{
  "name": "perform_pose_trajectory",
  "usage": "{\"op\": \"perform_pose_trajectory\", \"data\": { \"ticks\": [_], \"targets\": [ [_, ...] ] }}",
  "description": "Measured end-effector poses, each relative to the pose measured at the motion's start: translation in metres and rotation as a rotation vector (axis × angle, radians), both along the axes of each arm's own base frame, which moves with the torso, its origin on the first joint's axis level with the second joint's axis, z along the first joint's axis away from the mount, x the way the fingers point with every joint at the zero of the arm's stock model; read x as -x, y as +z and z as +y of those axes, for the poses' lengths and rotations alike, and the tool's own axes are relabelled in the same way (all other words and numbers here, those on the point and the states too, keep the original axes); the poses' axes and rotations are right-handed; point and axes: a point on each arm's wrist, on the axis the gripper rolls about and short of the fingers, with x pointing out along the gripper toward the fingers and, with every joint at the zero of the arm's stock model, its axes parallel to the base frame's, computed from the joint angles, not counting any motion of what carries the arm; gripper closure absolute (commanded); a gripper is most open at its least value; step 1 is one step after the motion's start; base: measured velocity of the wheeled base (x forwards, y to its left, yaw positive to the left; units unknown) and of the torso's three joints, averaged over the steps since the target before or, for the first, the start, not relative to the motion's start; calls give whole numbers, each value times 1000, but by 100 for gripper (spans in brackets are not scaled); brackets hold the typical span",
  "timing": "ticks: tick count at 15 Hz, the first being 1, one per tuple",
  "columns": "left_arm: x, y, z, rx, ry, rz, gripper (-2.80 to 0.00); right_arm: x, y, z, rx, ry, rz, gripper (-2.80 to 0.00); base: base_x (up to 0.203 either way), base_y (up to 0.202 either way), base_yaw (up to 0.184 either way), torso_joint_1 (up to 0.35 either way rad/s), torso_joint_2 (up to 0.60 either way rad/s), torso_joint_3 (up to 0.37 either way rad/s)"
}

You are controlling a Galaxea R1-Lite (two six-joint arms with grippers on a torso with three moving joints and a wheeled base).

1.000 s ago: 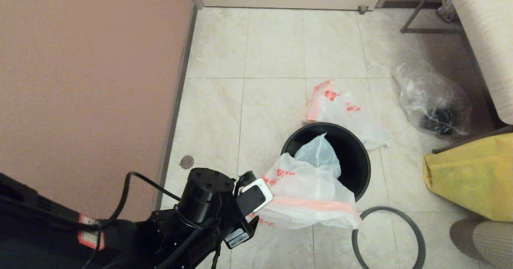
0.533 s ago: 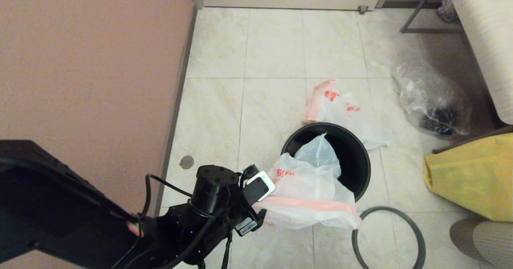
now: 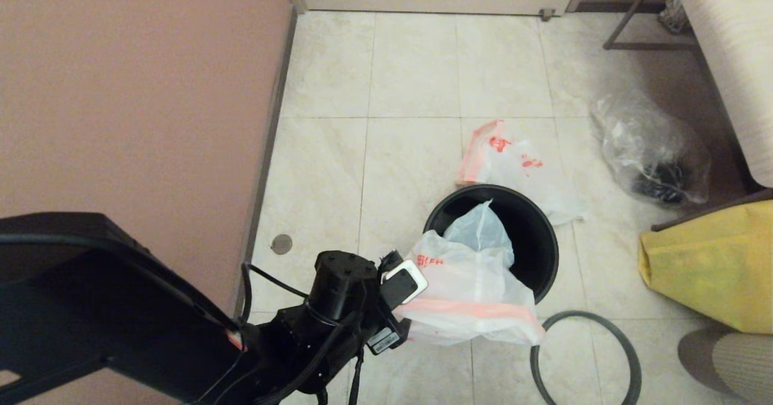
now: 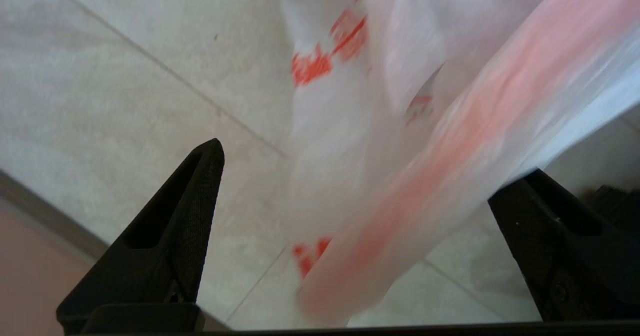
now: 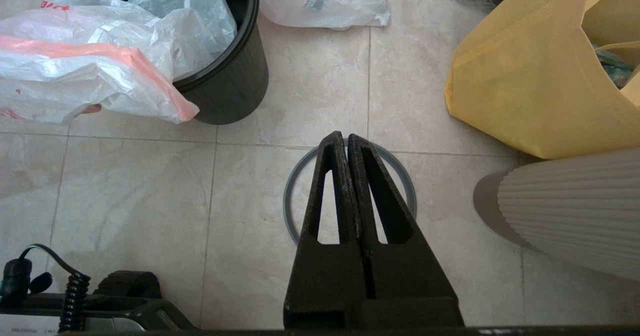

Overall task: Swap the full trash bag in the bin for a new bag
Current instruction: Put the new garbage bag on the trash can

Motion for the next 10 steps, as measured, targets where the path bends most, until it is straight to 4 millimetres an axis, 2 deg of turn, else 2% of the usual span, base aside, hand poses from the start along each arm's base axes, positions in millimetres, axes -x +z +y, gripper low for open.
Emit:
{"op": "perform_pose_trajectory", "data": {
  "ticks": [3, 4, 10],
  "targets": [
    [-6, -1, -12, 10, -12, -8, -280, 0, 0, 0, 0, 0, 0, 0, 0, 0, 0, 0, 0, 0],
    [-8, -1, -15, 10, -13, -8, 0, 0, 0, 0, 0, 0, 0, 0, 0, 0, 0, 0, 0, 0],
    [-12, -3, -22, 20, -27, -8, 0, 0, 0, 0, 0, 0, 0, 0, 0, 0, 0, 0, 0, 0]
  ]
}}
